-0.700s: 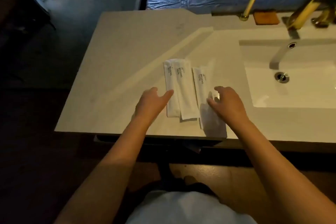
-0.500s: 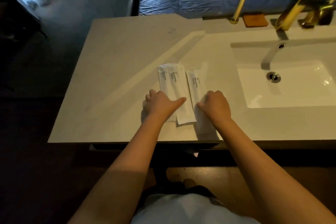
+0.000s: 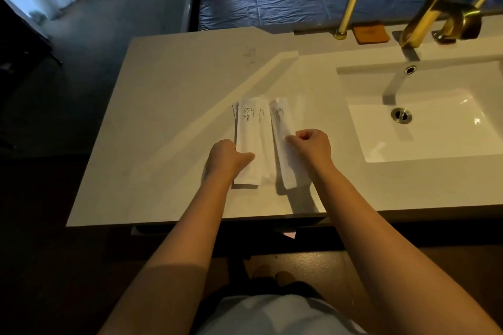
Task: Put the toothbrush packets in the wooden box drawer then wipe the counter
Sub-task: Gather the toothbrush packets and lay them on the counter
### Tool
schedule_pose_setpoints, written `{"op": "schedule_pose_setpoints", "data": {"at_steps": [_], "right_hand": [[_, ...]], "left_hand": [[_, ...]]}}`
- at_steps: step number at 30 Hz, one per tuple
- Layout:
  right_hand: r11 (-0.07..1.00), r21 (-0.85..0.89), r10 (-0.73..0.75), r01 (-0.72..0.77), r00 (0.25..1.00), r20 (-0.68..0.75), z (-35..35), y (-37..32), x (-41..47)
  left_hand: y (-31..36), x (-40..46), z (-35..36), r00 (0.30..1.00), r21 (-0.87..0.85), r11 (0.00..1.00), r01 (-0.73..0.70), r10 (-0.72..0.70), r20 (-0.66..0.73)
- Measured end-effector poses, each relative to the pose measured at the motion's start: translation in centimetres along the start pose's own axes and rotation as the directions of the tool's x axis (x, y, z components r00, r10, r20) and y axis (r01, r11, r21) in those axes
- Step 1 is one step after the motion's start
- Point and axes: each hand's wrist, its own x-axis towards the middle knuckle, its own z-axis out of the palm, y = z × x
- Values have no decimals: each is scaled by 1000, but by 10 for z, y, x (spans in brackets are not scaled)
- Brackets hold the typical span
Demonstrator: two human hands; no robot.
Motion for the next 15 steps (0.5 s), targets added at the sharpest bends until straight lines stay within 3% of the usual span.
{"op": "schedule_pose_setpoints", "data": {"at_steps": [2, 6, 9, 15], "right_hand": [[997, 65, 49, -50, 999, 23, 9, 1, 2], [973, -228, -41, 48, 999, 35, 25, 0, 6], [935, -334, -97, 118, 992, 80, 36, -10, 7], [969, -242, -24, 39, 998, 65, 43, -5, 3]], "left_hand": [[1, 0, -1, 1000, -16, 1000, -12, 12, -16], [8, -2, 1, 999, 90, 995, -34, 37, -36], [15, -1, -1, 999, 45, 998, -33, 35, -37], [17, 2, -8, 999, -129, 991, 16, -10, 45]]}}
